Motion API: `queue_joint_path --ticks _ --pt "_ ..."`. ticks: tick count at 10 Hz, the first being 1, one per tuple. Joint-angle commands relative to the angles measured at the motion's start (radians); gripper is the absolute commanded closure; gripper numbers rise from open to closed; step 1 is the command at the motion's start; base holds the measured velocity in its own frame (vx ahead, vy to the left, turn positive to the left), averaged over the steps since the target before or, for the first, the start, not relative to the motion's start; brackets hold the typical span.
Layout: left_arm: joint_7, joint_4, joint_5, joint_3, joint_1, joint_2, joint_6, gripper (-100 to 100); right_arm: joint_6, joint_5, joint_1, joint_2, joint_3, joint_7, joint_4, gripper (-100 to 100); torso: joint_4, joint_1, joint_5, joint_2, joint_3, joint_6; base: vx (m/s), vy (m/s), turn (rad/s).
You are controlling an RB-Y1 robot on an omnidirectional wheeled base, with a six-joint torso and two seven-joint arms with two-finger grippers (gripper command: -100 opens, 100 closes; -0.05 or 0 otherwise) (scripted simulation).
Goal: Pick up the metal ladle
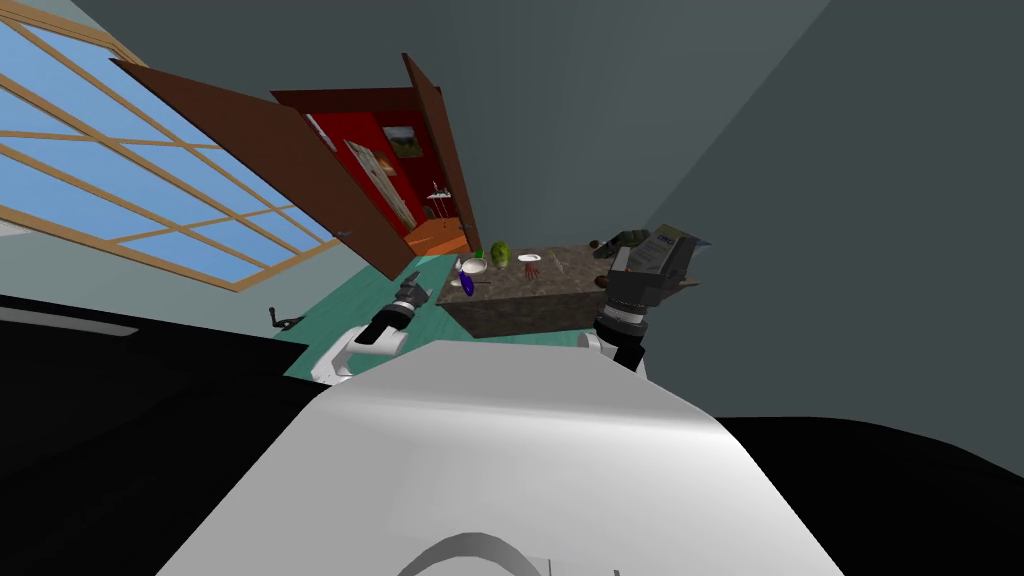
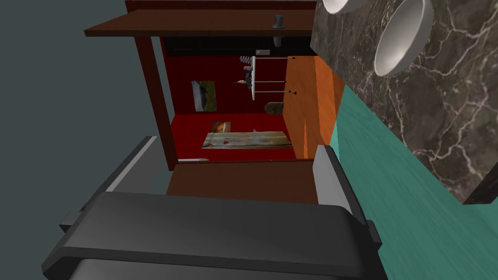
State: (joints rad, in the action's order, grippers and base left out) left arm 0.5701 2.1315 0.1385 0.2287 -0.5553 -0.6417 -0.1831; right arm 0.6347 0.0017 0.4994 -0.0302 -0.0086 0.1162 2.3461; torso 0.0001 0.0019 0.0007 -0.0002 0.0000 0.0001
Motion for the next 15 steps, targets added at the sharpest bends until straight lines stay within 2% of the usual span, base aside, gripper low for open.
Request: queue_joint_path --ticks 1,2,3,4,5,6,7,8,9,10,11,12,13,14,15 --pt "0.037 -0.015 0.028 -0.003 0.014 -0.034 -0.050 -100 0.000 0.000 0.000 0.000 0.000 0.000 0.000 0 0.000 0.000 0.000 0.000 0.000 0.000 -0.005 0.036 -0.041" --pt "0.037 -0.015 0.028 -0.003 0.014 -0.034 -0.068 -100 0.000 0.000 0.000 0.000 0.000 0.000 0.000 0 0.000 0.000 0.000 0.000 0.000 0.000 0.000 0.030 -0.022" --pt "0.070 -0.032 0.054 -0.008 0.031 -0.062 -0.100 -100 0.000 0.000 0.000 0.000 0.000 0.000 0.000 0 0.000 0.000 0.000 0.000 0.000 0.000 0.004 0.030 -0.032" --pt "0.070 -0.032 0.054 -0.008 0.031 -0.062 -0.119 -100 0.000 0.000 0.000 0.000 0.000 0.000 0.000 0 0.000 0.000 0.000 -0.001 0.000 0.000 0.003 0.026 -0.026" --pt "0.101 -0.048 0.081 -0.015 0.050 -0.089 -0.152 -100 0.000 0.000 0.000 0.000 0.000 0.000 0.000 0 0.000 0.000 0.000 -0.001 0.000 0.000 0.001 0.028 -0.044" --pt "0.101 -0.048 0.081 -0.015 0.050 -0.089 -0.169 -100 0.000 0.000 0.000 0.000 0.000 0.000 0.000 0 0.000 0.000 0.000 -0.001 0.000 0.000 0.003 0.024 -0.025" --pt "0.133 -0.065 0.108 -0.023 0.071 -0.114 -0.199 -100 0.000 0.000 0.000 0.000 0.000 0.000 0.000 0 0.000 0.000 0.000 -0.001 0.000 0.000 0.009 0.020 -0.033" --pt "0.133 -0.065 0.108 -0.023 0.071 -0.114 -0.218 -100 0.000 0.000 0.000 0.000 0.000 0.000 0.000 0 0.000 -0.001 0.000 -0.001 -0.001 0.000 0.009 0.017 -0.025" --pt "0.163 -0.081 0.135 -0.034 0.094 -0.137 -0.249 -100 0.000 0.000 0.000 0.000 0.000 0.000 0.000 0 0.000 -0.001 0.000 -0.001 -0.001 0.000 0.013 0.021 -0.037" --pt "0.163 -0.081 0.135 -0.034 0.094 -0.137 -0.266 -100 0.000 0.000 0.000 0.000 0.000 0.000 0.000 0 0.000 -0.001 0.000 -0.002 -0.001 0.000 0.013 0.020 -0.028" --pt "0.192 -0.097 0.163 -0.045 0.117 -0.158 -0.299 -100 0.000 0.000 0.000 0.000 0.000 0.000 0.000 0 0.000 -0.001 0.000 -0.001 -0.001 0.000 0.016 0.019 -0.039" --pt "0.192 -0.097 0.163 -0.045 0.117 -0.158 -0.312 -100 0.000 0.000 0.000 0.000 0.000 0.000 0.000 0 0.000 -0.001 0.000 -0.002 -0.001 0.000 0.016 0.013 -0.021" --pt "0.220 -0.113 0.190 -0.058 0.142 -0.177 -0.348 -100 0.000 0.000 0.000 0.000 0.000 0.000 0.000 0 0.000 -0.001 0.000 -0.002 -0.001 0.000 0.022 0.011 -0.032" --pt "0.220 -0.113 0.190 -0.058 0.142 -0.177 -0.357 -100 0.000 0.000 0.000 0.000 0.000 0.000 0.000 0 0.000 -0.001 0.000 -0.002 -0.001 0.000 0.020 0.012 -0.024" --pt "0.247 -0.128 0.218 -0.073 0.168 -0.194 -0.394 -100 0.000 0.000 0.000 0.000 0.000 0.000 0.000 0 0.000 -0.001 0.000 -0.002 -0.001 0.000 0.023 0.011 -0.034"
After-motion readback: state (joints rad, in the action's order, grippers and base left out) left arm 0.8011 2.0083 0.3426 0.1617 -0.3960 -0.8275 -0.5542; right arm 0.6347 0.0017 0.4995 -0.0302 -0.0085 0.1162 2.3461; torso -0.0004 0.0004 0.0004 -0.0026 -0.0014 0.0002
